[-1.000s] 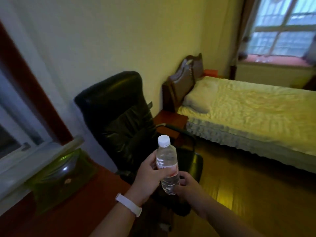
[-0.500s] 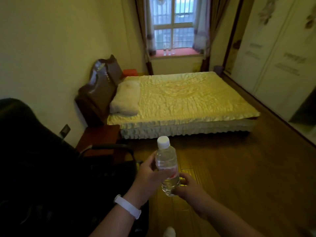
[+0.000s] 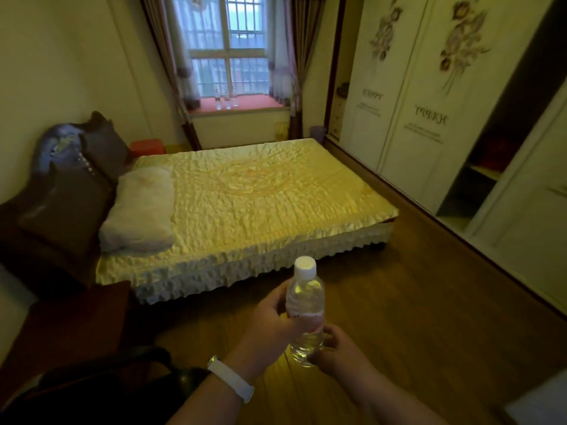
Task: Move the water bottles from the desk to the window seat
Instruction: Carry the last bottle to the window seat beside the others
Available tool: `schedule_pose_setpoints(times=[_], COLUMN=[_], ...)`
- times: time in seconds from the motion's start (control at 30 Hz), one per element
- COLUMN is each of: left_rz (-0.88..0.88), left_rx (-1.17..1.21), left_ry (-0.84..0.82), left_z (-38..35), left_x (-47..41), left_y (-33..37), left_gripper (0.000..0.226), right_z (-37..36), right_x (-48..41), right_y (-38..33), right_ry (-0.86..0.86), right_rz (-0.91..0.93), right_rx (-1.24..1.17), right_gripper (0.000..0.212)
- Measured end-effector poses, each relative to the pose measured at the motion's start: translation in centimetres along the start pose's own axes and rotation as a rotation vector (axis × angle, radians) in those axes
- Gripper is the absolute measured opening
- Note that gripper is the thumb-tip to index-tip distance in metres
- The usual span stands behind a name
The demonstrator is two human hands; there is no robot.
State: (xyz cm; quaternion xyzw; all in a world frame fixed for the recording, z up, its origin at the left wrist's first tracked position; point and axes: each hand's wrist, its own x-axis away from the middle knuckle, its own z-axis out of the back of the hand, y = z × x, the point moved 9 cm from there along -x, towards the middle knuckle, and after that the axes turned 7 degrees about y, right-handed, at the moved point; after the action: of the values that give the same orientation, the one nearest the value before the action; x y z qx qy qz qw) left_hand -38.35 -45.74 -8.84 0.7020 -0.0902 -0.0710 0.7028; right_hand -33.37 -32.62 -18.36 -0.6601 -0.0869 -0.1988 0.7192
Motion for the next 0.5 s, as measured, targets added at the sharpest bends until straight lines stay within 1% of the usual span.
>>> schedule_pose_setpoints(times=[0.17,0.27,0.37,0.5], left_rz=[0.028,0.01,0.003,0.038], left_rx=[0.042,0.046,0.032,0.019], left_ry=[-0.109,-0.159,-0.205,-0.237], left_z=[-3.3,-5.8,-8.6,-12.9], left_x=[-7.4,-10.8,-13.8,-18.0], left_y=[1.9,2.7,2.7,1.9], left_gripper=[0.047,0.048,0.044,0.048], right_z=[3.8,6.5,9.1,13.6], right_x=[-5.0,-6.9,-8.7,-11.8], right_y=[-2.9,-4.4,-5.2,-5.2], right_ry=[0.098,0.151,0.186,0.216], right_rz=[0.001,0.016,0.027,0.016], right_rx=[-0.054,-0.068,-0.103,-0.171], right_gripper=[0.06,0.061,0.065,0.058])
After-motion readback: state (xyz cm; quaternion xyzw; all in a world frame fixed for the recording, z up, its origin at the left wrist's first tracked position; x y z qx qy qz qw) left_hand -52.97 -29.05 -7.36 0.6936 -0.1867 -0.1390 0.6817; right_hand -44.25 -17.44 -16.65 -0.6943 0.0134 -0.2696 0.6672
